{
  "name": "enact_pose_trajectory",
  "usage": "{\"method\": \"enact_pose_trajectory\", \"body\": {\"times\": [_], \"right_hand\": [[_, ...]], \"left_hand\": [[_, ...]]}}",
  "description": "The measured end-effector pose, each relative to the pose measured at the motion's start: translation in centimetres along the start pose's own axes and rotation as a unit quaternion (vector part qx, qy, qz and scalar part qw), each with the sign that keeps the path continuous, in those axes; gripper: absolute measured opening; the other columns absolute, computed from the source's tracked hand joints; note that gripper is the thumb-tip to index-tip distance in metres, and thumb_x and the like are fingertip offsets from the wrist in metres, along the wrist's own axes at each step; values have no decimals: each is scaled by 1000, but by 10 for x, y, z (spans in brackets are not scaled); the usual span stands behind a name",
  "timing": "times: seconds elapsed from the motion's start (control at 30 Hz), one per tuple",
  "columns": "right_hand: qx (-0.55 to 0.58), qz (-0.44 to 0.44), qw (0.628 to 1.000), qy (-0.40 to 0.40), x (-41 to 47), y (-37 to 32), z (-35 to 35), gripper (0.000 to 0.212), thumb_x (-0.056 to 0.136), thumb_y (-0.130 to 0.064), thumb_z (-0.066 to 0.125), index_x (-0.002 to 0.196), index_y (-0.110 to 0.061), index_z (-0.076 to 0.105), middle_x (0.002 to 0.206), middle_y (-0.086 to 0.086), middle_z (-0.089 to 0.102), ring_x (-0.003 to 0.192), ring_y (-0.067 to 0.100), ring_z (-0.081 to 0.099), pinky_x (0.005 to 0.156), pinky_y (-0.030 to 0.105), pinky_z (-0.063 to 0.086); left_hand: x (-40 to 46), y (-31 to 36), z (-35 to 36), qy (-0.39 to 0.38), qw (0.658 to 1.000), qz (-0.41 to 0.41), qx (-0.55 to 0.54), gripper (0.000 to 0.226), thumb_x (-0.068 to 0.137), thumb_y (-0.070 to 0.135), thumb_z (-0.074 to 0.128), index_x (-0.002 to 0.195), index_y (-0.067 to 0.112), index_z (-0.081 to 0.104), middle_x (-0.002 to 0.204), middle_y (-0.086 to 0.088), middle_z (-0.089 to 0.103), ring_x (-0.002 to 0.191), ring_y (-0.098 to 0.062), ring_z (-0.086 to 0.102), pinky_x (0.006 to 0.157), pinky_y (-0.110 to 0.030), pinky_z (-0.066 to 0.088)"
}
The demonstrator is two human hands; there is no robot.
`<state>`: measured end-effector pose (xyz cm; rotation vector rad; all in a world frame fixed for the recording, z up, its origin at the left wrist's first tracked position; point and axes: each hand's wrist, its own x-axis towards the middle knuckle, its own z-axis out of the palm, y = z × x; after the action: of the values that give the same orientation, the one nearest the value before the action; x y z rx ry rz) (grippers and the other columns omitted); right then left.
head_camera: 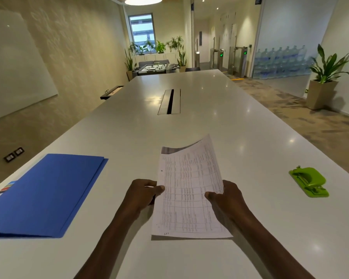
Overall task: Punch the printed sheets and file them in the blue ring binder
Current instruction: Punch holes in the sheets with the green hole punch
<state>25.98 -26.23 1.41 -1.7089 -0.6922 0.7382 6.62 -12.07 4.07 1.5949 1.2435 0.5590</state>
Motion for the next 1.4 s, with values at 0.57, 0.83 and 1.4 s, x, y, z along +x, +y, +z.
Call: {"method": "enact_pose_trajectory", "body": {"times": [0.57,0.83,1.4], "right_hand": [[-121,5,992,41,0,7,9,29,78,-13,68,103,-14,55,110,-1,66,87,20,64,58,20,54],[-240,-47,967,64,-5,2,19,42,84,-11,63,119,-11,40,128,7,58,92,20,60,58,15,45],[-371,-24,922,109,-14,5,30,46,86,-38,63,110,-2,49,116,15,42,108,27,42,89,37,46]], "left_hand": [[9,-14,-10,-71,996,-40,31,19,78,11,80,88,-4,74,81,-23,74,62,-26,62,61,-29,57],[11,-19,-5,3,990,13,144,28,68,29,88,73,4,76,61,-9,73,53,-18,66,69,-31,57],[2,-29,-1,91,982,46,161,30,64,36,89,70,12,72,64,5,68,64,-11,65,62,-22,48]]}}
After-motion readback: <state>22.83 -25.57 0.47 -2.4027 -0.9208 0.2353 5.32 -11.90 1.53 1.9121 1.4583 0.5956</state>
